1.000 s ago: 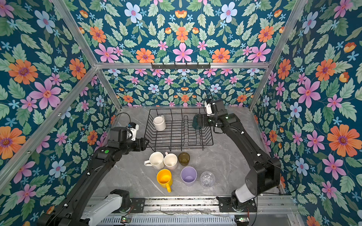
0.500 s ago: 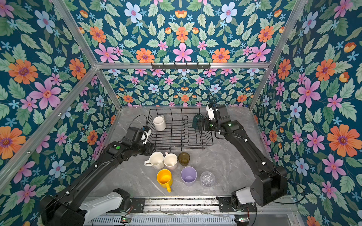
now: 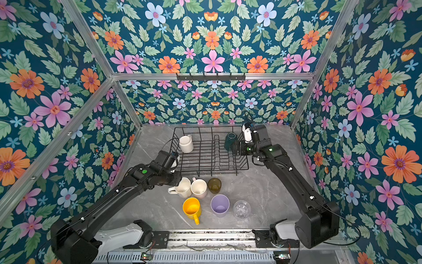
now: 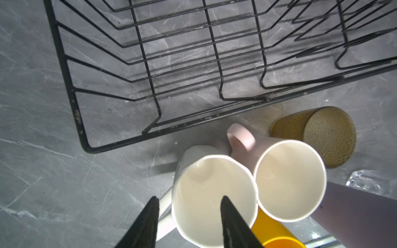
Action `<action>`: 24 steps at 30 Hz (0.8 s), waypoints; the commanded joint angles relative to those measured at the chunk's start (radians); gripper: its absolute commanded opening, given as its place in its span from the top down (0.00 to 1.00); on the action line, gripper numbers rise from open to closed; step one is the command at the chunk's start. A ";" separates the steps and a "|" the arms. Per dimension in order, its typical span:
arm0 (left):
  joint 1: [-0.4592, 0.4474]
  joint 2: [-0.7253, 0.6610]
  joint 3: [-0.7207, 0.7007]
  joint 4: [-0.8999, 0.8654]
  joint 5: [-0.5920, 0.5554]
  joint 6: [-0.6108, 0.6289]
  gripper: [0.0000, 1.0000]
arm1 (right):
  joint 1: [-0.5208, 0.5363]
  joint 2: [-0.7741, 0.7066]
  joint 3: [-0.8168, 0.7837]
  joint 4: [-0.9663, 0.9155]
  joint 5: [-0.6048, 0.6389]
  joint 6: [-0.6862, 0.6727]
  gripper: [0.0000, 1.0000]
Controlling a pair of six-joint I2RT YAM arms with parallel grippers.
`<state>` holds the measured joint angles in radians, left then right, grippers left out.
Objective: Load cups into a dish rack
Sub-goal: Pick up the cup from the center of the table.
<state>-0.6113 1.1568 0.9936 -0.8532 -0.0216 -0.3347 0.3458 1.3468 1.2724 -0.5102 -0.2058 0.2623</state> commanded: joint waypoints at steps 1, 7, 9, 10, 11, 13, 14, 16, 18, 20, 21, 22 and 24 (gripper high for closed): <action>-0.008 0.012 -0.002 -0.058 -0.035 -0.028 0.54 | 0.001 -0.013 -0.004 0.021 0.011 0.009 0.06; -0.021 0.036 -0.010 -0.037 -0.045 -0.046 0.53 | 0.001 -0.030 -0.015 0.013 0.018 0.003 0.06; -0.025 0.050 -0.010 -0.029 -0.051 -0.052 0.53 | 0.002 -0.037 -0.019 0.012 0.022 0.003 0.06; -0.025 0.055 -0.011 -0.022 -0.047 -0.052 0.52 | 0.001 -0.041 -0.021 0.010 0.024 0.000 0.06; -0.025 0.060 -0.013 -0.013 -0.043 -0.053 0.52 | 0.001 -0.045 -0.024 0.010 0.026 0.000 0.06; -0.027 0.074 -0.013 -0.006 -0.044 -0.055 0.52 | 0.002 -0.052 -0.026 0.006 0.032 -0.003 0.06; -0.027 0.082 -0.015 -0.006 -0.046 -0.055 0.52 | 0.002 -0.056 -0.027 0.004 0.034 -0.004 0.06; -0.027 0.097 -0.016 -0.007 -0.053 -0.055 0.52 | 0.001 -0.061 -0.031 0.002 0.038 -0.005 0.06; -0.027 0.108 -0.015 -0.003 -0.058 -0.059 0.52 | 0.001 -0.065 -0.034 0.001 0.044 -0.008 0.06; -0.027 0.117 -0.017 0.000 -0.053 -0.058 0.53 | 0.002 -0.066 -0.036 -0.001 0.046 -0.008 0.06; -0.027 0.121 -0.019 0.000 -0.052 -0.058 0.53 | 0.002 -0.066 -0.037 -0.002 0.047 -0.011 0.06; -0.027 0.125 -0.021 0.000 -0.053 -0.058 0.54 | 0.002 -0.067 -0.038 -0.001 0.048 -0.010 0.06; -0.027 0.134 -0.023 0.000 -0.060 -0.061 0.54 | 0.002 -0.067 -0.042 0.001 0.048 -0.010 0.06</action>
<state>-0.6388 1.2831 0.9718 -0.8597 -0.0658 -0.3893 0.3458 1.2846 1.2331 -0.5209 -0.1715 0.2569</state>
